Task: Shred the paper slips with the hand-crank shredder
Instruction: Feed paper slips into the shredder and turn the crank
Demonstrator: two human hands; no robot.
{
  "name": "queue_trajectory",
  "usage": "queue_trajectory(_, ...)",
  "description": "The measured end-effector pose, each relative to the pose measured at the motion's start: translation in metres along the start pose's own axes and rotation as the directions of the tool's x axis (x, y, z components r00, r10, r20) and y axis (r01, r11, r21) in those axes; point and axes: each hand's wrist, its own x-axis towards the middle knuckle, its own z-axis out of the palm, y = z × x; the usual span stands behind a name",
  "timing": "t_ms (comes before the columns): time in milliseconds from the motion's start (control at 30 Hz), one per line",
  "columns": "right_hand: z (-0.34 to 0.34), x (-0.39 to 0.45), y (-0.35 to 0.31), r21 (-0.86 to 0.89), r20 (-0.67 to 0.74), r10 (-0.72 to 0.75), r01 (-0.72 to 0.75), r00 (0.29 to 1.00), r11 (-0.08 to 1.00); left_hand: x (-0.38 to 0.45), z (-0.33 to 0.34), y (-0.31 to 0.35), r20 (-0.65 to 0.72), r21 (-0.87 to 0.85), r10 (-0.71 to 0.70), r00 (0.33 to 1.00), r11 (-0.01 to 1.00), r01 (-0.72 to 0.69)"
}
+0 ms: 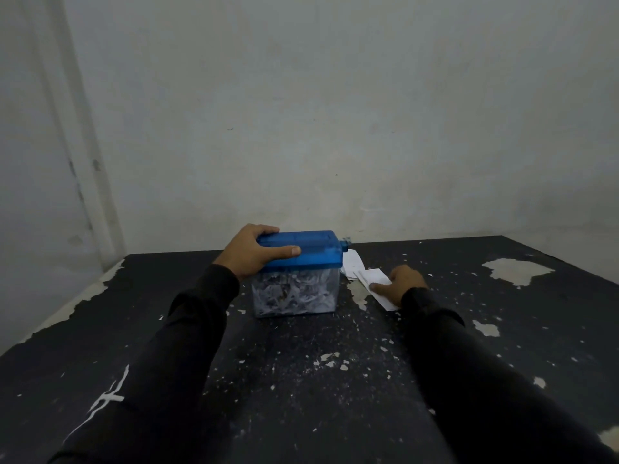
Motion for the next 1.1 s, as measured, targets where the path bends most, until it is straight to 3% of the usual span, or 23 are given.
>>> queue_trajectory(167, 0.000, 0.004, -0.001, 0.091, 0.005, 0.052, -0.052, 0.999, 0.995, 0.001, -0.001, 0.000, -0.002, 0.013, 0.007, 1.000, 1.000, -0.007)
queue_trajectory(333, 0.015, 0.027, 0.013, -0.025, -0.031, 0.058, -0.059, 0.998, 0.998, 0.001, -0.001, -0.001, 0.001, 0.018, 0.002, 1.000, 1.000, -0.002)
queue_trajectory(533, -0.005, -0.009, 0.000, 0.147, -0.132, 0.031, -0.011, 0.991, 0.989, 0.000, -0.002, -0.003, -0.002, 0.007, -0.005, 1.000, 1.000, 0.005)
queue_trajectory(700, -0.015, -0.020, 0.000, 0.262, -0.248, -0.014, 0.081, 0.969, 0.962, -0.001, -0.002, -0.006, -0.002, 0.011, 0.005, 1.000, 1.000, -0.005)
queue_trajectory(867, -0.019, -0.029, -0.004, 0.385, -0.193, -0.096, 0.165, 0.977, 0.908, 0.000, -0.001, -0.009, -0.012, -0.008, 0.005, 1.000, 1.000, -0.005)
queue_trajectory(1100, -0.038, -0.038, -0.023, 0.547, -0.363, -0.169, 0.357, 0.916, 0.757, -0.001, 0.000, -0.011, -0.004, -0.009, -0.001, 1.000, 1.000, 0.001)
